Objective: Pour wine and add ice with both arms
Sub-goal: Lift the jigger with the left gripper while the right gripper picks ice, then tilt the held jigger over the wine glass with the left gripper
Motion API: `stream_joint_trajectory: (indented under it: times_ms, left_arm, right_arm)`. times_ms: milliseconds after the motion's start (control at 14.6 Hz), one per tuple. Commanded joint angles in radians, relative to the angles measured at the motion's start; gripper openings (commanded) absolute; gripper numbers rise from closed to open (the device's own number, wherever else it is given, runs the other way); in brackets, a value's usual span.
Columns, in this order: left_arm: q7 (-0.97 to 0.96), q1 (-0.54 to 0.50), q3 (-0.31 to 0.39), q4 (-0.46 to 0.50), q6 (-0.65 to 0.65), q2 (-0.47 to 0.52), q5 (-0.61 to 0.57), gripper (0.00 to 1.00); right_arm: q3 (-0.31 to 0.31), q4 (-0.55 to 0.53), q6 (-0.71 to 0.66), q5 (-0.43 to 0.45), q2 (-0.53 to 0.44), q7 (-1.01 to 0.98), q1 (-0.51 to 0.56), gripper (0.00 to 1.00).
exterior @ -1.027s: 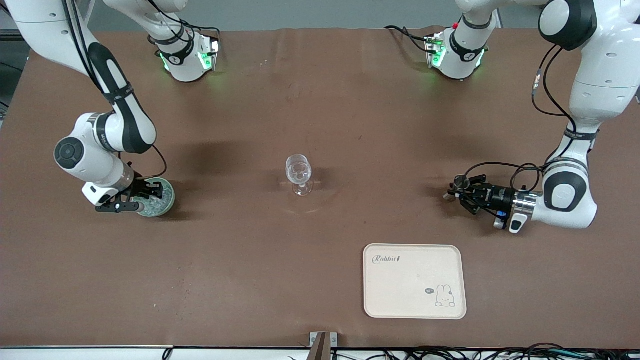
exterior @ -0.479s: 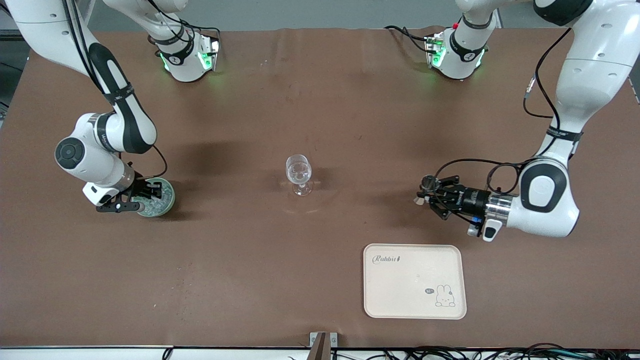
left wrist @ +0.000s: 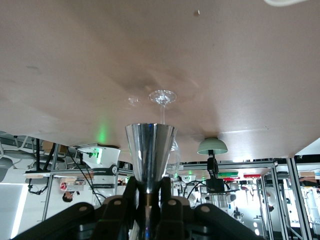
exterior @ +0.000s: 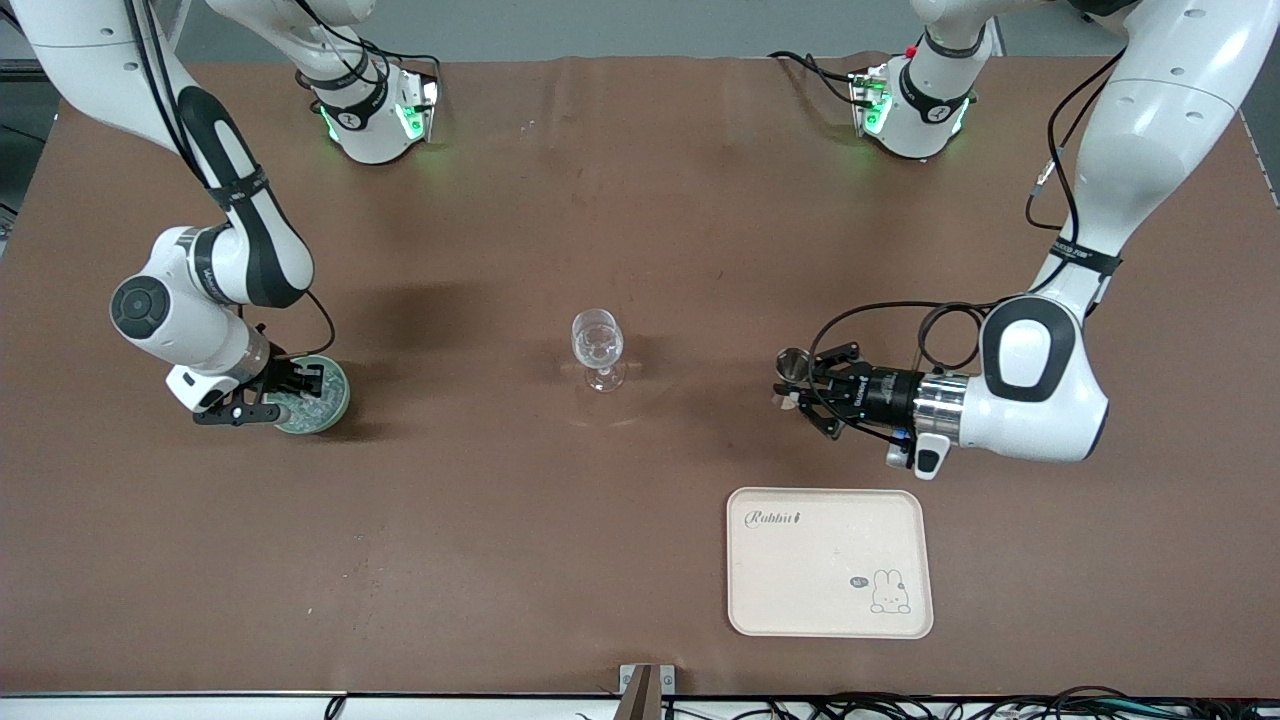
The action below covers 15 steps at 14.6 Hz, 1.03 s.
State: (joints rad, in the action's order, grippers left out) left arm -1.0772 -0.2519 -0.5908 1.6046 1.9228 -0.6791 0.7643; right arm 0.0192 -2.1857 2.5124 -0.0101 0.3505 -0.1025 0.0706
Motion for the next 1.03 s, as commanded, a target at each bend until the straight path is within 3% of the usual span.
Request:
stream_joint_trajectory:
  times_ms: [0, 137, 411, 616, 959]
  left_arm:
    - [-0.079, 0.039, -0.001, 0.017, 0.038, 0.061, -0.002, 0.00]
    - [-0.122, 0.069, -0.003, 0.015, 0.062, 0.082, -0.005, 0.00]
    - [-0.207, 0.146, -0.001, 0.012, 0.117, 0.128, -0.026, 0.00]
    - [-0.279, 0.195, -0.001, 0.011, 0.146, 0.134, -0.103, 0.00]
    - [-0.401, 0.290, -0.003, 0.011, 0.222, 0.135, -0.230, 0.00]
  right_arm:
    - [0.008, 0.078, -0.120, -0.001, -0.005, 0.009, 0.005, 0.02]
    - [0.008, 0.168, -0.252, -0.002, -0.016, 0.009, 0.009, 0.01]
    - [0.005, 0.270, -0.380, -0.002, -0.094, 0.085, 0.021, 0.01]
    - [0.004, 0.349, -0.483, 0.004, -0.162, 0.130, 0.024, 0.01]
    - [0.002, 0.588, -0.791, 0.004, -0.223, 0.144, 0.031, 0.01]
